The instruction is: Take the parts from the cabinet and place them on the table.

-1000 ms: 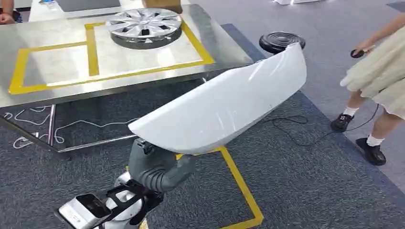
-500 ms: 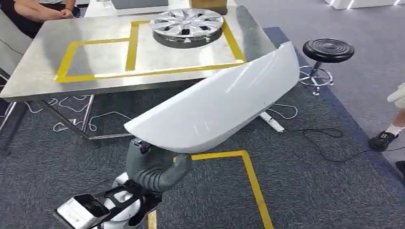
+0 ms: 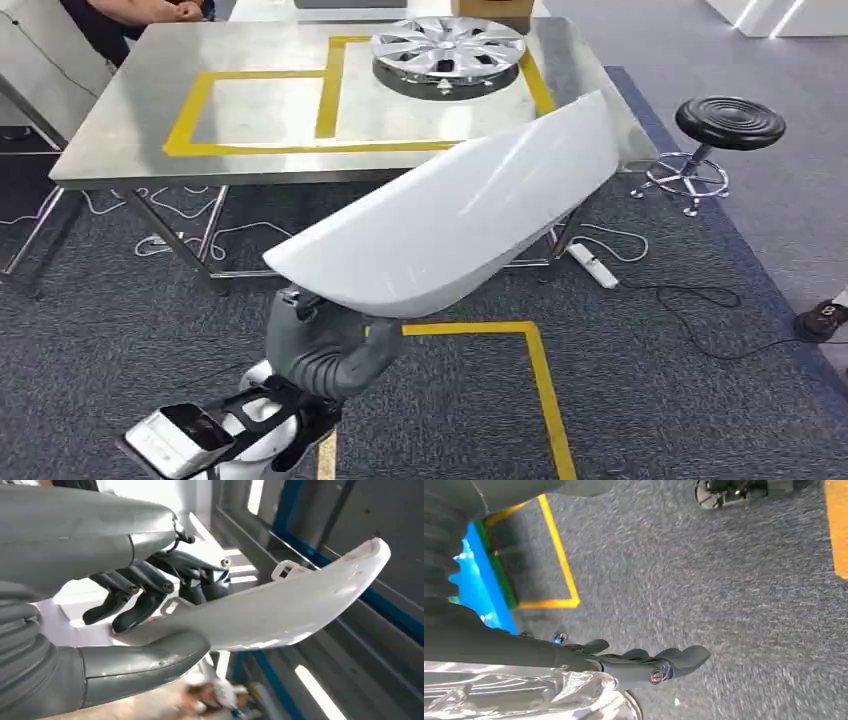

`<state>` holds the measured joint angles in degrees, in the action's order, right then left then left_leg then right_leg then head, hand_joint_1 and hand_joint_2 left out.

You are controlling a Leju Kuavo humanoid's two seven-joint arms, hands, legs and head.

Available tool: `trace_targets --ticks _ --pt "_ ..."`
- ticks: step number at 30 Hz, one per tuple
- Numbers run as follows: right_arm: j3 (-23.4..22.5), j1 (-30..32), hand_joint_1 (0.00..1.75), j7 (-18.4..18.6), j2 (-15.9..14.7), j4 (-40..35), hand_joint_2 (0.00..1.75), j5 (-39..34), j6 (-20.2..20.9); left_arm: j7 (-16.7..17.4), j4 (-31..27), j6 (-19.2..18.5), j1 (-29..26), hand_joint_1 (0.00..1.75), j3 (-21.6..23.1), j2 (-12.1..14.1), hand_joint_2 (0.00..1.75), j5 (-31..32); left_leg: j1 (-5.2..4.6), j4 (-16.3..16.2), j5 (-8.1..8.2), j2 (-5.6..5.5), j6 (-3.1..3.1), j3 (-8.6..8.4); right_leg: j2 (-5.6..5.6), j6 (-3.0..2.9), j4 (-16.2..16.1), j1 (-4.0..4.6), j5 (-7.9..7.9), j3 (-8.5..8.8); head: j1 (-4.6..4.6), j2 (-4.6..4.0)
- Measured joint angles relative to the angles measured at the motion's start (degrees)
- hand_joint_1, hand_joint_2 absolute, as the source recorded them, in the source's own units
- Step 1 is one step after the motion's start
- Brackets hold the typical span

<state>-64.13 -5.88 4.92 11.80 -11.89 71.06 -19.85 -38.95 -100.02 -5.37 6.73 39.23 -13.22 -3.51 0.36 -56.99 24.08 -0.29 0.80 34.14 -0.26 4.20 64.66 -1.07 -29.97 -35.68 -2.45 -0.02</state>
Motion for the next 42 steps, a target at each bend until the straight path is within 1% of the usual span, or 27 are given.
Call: trace_targets --ticks 2,3,5,7,8,9,12,14,15,17,18,19,20,22,23,24,27,29,30,32,33,34,36,37,38,39,42 --pt "0.6 0.1 0.0 0.2 0.0 0.0 1.75 0.4 0.0 0.0 0.2 -2.1 0.2 1.62 0.1 -0.1 1.75 -1.3 -0.11 0.0 0.1 -0.05 0.17 -0.01 0.04 0.17 9.8 0.04 -3.84 -5.01 0.13 0.0" --pt "0.8 0.2 0.0 0.3 0.0 0.0 1.75 0.4 0.0 0.0 0.3 -2.3 0.2 1.62 0.2 -0.1 1.75 -1.6 -0.16 0.0 0.14 -0.11 0.24 -0.07 0.05 0.18 12.1 0.04 -4.06 -6.43 0.11 0.0" --pt "1.1 0.2 0.0 0.5 0.0 0.0 1.75 0.5 0.0 0.0 0.6 -2.6 0.3 1.62 0.4 -0.1 1.75 -1.8 -0.17 0.0 0.31 -0.43 0.1 -0.43 0.04 0.02 8.1 0.03 -0.41 -5.02 0.16 0.0" --pt "1.3 0.2 0.0 0.5 0.0 0.0 1.75 0.5 0.0 0.0 0.8 -3.0 0.3 1.62 0.4 -0.1 1.75 -2.5 -0.13 -0.1 0.62 -0.58 -0.26 -0.97 0.06 -0.18 -2.1 -0.03 4.93 -0.19 0.16 0.0" --pt "1.4 0.2 0.0 0.5 0.0 0.0 1.75 0.4 -0.1 0.2 1.1 -3.7 0.4 1.62 0.4 -0.1 1.75 -3.6 -0.26 -0.1 0.79 -0.63 -0.56 -1.05 0.32 -0.23 -5.4 -0.02 4.94 1.39 0.13 0.0" --pt "1.4 0.1 0.0 0.5 0.0 0.0 1.75 0.4 -0.2 0.4 1.4 -4.7 0.5 1.62 0.4 -0.1 1.75 -5.0 -0.6 -0.4 0.9 -0.81 -0.87 -0.82 0.58 -0.73 -6.1 0.0 4.91 1.82 0.09 0.0" --pt "1.4 0.2 0.0 0.9 0.0 0.0 1.75 0.0 -0.9 1.8 2.7 -6.2 0.5 1.62 0.3 -0.1 1.75 -9.7 -0.37 0.2 0.6 -0.78 -1.62 -0.97 0.61 -1.67 -5.9 0.35 4.95 1.58 0.05 0.0" --pt "1.4 0.2 0.0 0.9 0.0 0.0 1.75 -0.2 -1.3 2.6 3.1 -5.6 0.5 1.62 -0.1 -0.3 1.75 -10.2 -0.34 -0.4 1.41 -0.58 -2.3 -0.92 0.57 -2.36 -6.2 -0.09 5.2 1.74 0.11 0.0" --pt "1.4 0.0 0.0 0.9 0.0 0.0 1.75 -0.5 -1.5 3.1 3.4 -5.3 0.5 1.62 -0.4 -0.3 1.75 -10.4 -0.36 -2.8 3.12 -0.45 -2.63 0.25 0.57 -2.56 -6.2 -0.09 5.17 1.74 -0.27 0.0" --pt "1.4 0.1 0.0 0.9 0.0 0.0 1.75 -0.5 -1.5 3.3 3.9 -5.5 0.5 1.62 -0.5 -0.3 1.75 -10.5 -0.26 -12.3 7.73 -0.44 -2.92 5.04 0.39 -2.78 -6.2 -0.06 5.1 1.67 -0.35 0.0" --pt "1.4 0.2 0.0 0.9 0.0 0.0 1.75 -0.4 -1.5 3.3 4.3 -5.8 0.4 1.62 -0.5 -0.3 1.75 -10.5 -0.27 -16.1 8.71 -0.44 -2.93 7.04 0.25 -2.82 -6.2 -0.02 5.07 1.66 -0.37 0.0" --pt "1.4 0.2 0.0 0.9 0.0 0.0 1.75 -0.4 -1.5 3.3 4.8 -6.5 0.4 1.62 -0.6 -0.2 1.75 -10.7 -0.27 -17.0 8.13 -0.43 -2.86 7.85 0.21 -2.82 -6.2 -0.02 5.05 1.68 -0.33 0.0" --pt "1.4 0.2 0.0 0.9 0.0 0.0 1.75 -0.4 -1.4 3.2 5.1 -7.1 0.4 1.62 -0.6 -0.2 1.75 -10.8 -0.26 -15.3 6.18 -0.42 -2.73 7.19 0.22 -2.78 -6.2 -0.02 5.02 1.73 -0.39 0.0" --pt "1.5 0.1 0.0 0.9 0.0 0.0 1.75 -0.2 -1.4 2.9 5.4 -7.9 0.4 1.62 -0.7 -0.3 1.75 -11.2 -0.27 -6.4 1.0 -0.3 -2.34 2.9 0.28 -2.6 -6.2 -0.06 4.9 1.98 -0.37 0.0" --pt "1.5 0.2 0.0 0.9 0.0 0.0 1.75 -0.1 -1.4 2.8 5.4 -8.1 0.4 1.62 -0.7 -0.3 1.75 -11.3 -0.28 -2.4 -0.37 0.19 -2.09 0.89 0.34 -2.38 -6.2 -0.02 4.81 2.04 -0.37 0.0" --pt "1.5 0.2 0.0 0.9 0.0 0.0 1.75 0.0 -1.4 2.8 5.5 -8.1 0.4 1.62 -0.8 -0.3 1.75 -11.3 -0.39 -0.1 0.36 0.24 -2.01 -0.1 0.41 -1.96 -5.7 0.48 4.55 1.83 -0.5 0.0" --pt "1.6 0.2 0.0 0.9 0.0 0.0 1.75 0.1 -1.4 2.7 5.7 -8.3 0.2 1.62 -1.0 -0.4 1.75 -11.3 -0.63 -0.5 0.34 -0.13 -0.99 0.36 0.19 -0.96 -6.6 0.26 4.84 2.04 -0.13 0.0" --pt "1.8 0.2 0.0 0.9 0.0 0.0 1.75 0.1 -1.4 2.7 5.8 -8.4 0.2 1.62 -1.2 -0.6 1.75 -11.3 -0.15 0.1 -0.01 -0.14 -0.27 -0.02 0.2 -0.38 -5.5 0.21 3.92 1.56 -0.04 0.0" --pt "1.9 0.1 0.0 0.9 0.0 0.0 1.75 0.2 -1.4 2.6 5.8 -8.6 0.2 1.62 -1.3 -0.6 1.75 -11.2 -0.12 0.1 0.05 -0.11 0.1 -0.09 0.2 -0.21 -2.8 0.24 2.16 0.3 0.35 0.0" --pt "1.9 0.2 0.0 0.9 0.0 0.0 1.75 0.4 -1.4 1.9 5.9 -9.7 0.2 1.62 -1.3 -0.5 1.75 -10.7 -0.23 0.1 0.15 -0.11 0.3 -0.09 0.19 0.0 7.1 0.24 -2.25 -4.45 0.61 0.0" --pt "1.9 0.3 0.0 0.9 0.0 0.0 1.75 0.5 -1.3 1.5 6.0 -10.5 0.2 1.62 -1.3 -0.5 1.75 -10.5 -0.28 0.1 0.18 -0.14 0.35 -0.1 0.21 0.06 10.6 0.26 -3.31 -6.28 0.66 0.0" --pt "1.9 0.4 0.0 0.9 0.0 0.0 1.75 0.6 -1.2 1.0 6.1 -11.2 0.2 1.62 -1.3 -0.4 1.75 -10.0 -0.31 0.0 0.21 -0.19 0.38 -0.18 0.22 0.03 11.6 0.26 -2.95 -7.02 0.64 0.0" --pt "2.0 0.3 0.0 0.9 0.0 0.0 1.75 0.7 -1.0 0.2 6.2 -12.3 0.2 1.62 -1.3 -0.4 1.75 -9.1 -0.3 0.0 0.61 -0.49 0.27 -0.52 0.2 -0.15 6.1 0.25 1.15 -4.61 0.66 0.0" --pt "2.1 0.3 0.0 0.9 0.0 0.0 1.75 0.8 -1.0 0.2 6.2 -12.6 0.2 1.62 -1.2 -0.4 1.75 -8.7 -0.28 0.1 1.2 -0.59 0.12 -0.88 0.2 -0.25 0.4 0.18 4.03 -1.74 0.68 0.0" --pt "2.2 0.3 0.0 0.8 0.0 0.0 1.75 0.9 -1.0 0.1 6.2 -12.8 0.2 1.62 -1.2 -0.4 1.75 -8.5 -0.25 0.0 1.5 -0.68 -0.17 -1.29 0.19 -0.28 -4.6 0.16 5.64 0.98 0.68 0.0" --pt "2.3 0.2 0.0 0.7 0.0 0.0 1.75 1.0 -1.0 0.1 6.2 -12.9 0.2 1.62 -1.2 -0.4 1.75 -8.3 -0.71 -0.2 1.94 -0.67 -0.65 -1.27 0.27 -0.47 -6.1 0.35 4.0 1.73 0.7 0.0" --pt "2.4 0.3 0.0 0.7 0.0 0.0 1.75 1.1 -1.0 0.0 6.2 -13.1 0.1 1.62 -1.2 -0.3 1.75 -8.2 -0.56 0.4 2.75 -0.73 -1.34 -1.7 0.38 -1.64 -6.1 0.59 3.4 2.08 0.57 0.0"
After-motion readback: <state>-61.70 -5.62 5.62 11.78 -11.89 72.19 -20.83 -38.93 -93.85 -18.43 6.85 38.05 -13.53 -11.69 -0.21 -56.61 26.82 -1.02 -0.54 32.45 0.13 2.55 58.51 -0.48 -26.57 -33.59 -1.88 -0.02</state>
